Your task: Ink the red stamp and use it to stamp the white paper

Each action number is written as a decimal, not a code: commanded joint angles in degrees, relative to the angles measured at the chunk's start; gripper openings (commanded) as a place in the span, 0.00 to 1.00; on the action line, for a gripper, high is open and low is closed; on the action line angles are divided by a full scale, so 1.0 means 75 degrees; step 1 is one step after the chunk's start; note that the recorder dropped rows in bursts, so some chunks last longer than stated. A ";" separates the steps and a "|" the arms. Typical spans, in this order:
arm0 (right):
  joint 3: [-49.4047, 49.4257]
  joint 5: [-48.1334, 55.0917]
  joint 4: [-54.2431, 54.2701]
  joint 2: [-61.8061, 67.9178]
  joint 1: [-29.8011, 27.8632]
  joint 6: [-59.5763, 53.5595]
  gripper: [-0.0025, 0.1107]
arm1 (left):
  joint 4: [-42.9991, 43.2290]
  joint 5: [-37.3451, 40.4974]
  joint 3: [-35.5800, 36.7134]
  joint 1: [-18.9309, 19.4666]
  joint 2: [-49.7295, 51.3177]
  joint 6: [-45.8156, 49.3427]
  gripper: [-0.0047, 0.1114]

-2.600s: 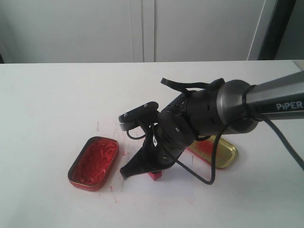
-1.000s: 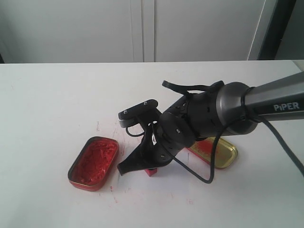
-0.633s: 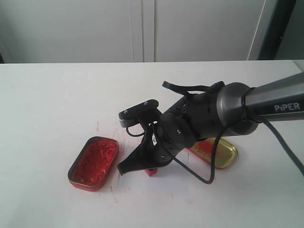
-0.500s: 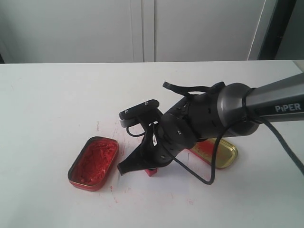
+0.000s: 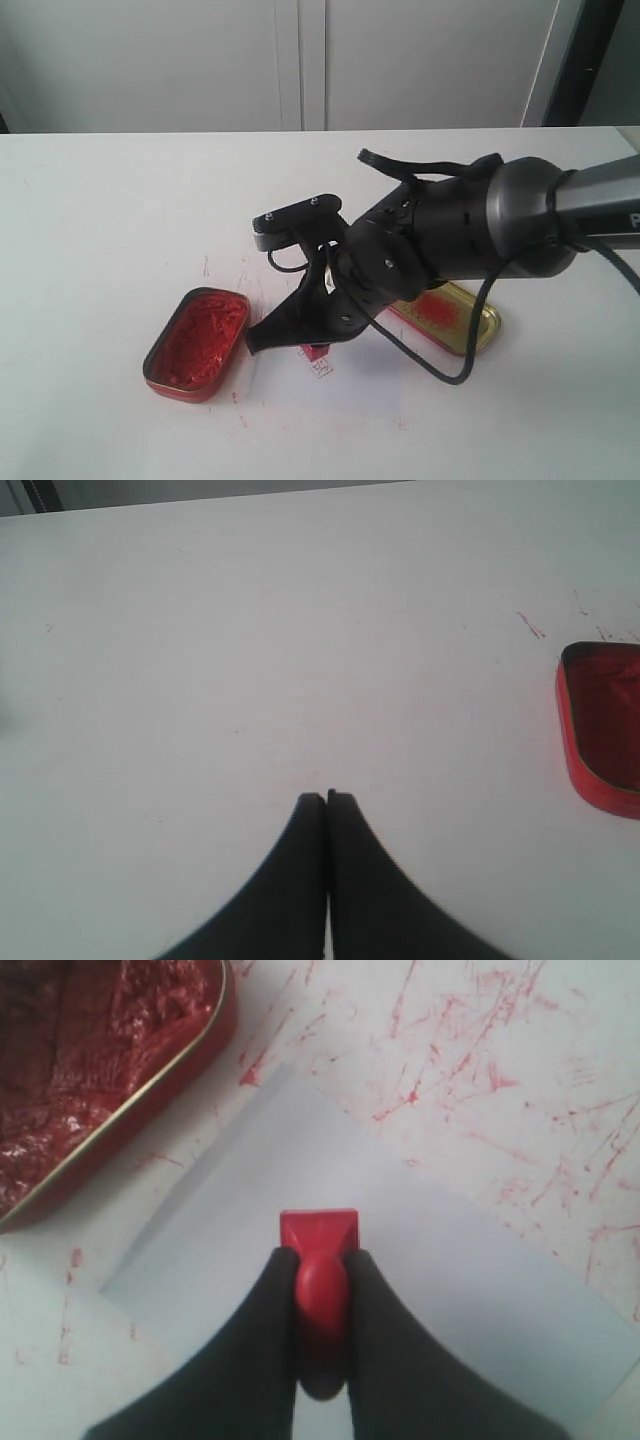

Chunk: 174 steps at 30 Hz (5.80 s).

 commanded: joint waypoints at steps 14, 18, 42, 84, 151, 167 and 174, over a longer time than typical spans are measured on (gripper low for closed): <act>-0.0045 -0.0830 0.1788 -0.0156 -0.1176 0.0026 0.02 | 0.0006 0.0014 0.0033 0.0010 -0.0026 -0.0018 0.04; -0.0045 -0.0973 0.3125 -0.0156 -0.1499 -0.1111 0.02 | 0.0006 0.0014 0.0033 0.0010 -0.0026 -0.0018 0.04; -0.1858 0.2156 1.2794 0.2091 -0.2606 -0.8171 0.02 | 0.0006 0.0014 0.0033 0.0010 -0.0026 -0.0018 0.04; -0.2014 0.1205 1.3293 0.2971 -0.2593 -0.7930 0.26 | 0.0006 0.0014 0.0033 0.0010 -0.0026 -0.0018 0.04; -0.1971 -0.0027 0.8838 0.0817 -0.2606 -0.7497 0.02 | 0.0006 0.0014 0.0033 0.0010 -0.0026 -0.0018 0.04; -0.1986 0.1432 0.6252 0.0381 -0.2606 -0.5871 0.02 | 0.0006 0.0014 0.0033 0.0010 -0.0026 -0.0018 0.04; -0.1986 0.2098 0.5616 0.0381 -0.2606 -0.5613 0.02 | 0.0006 0.0014 0.0033 0.0010 -0.0026 -0.0018 0.04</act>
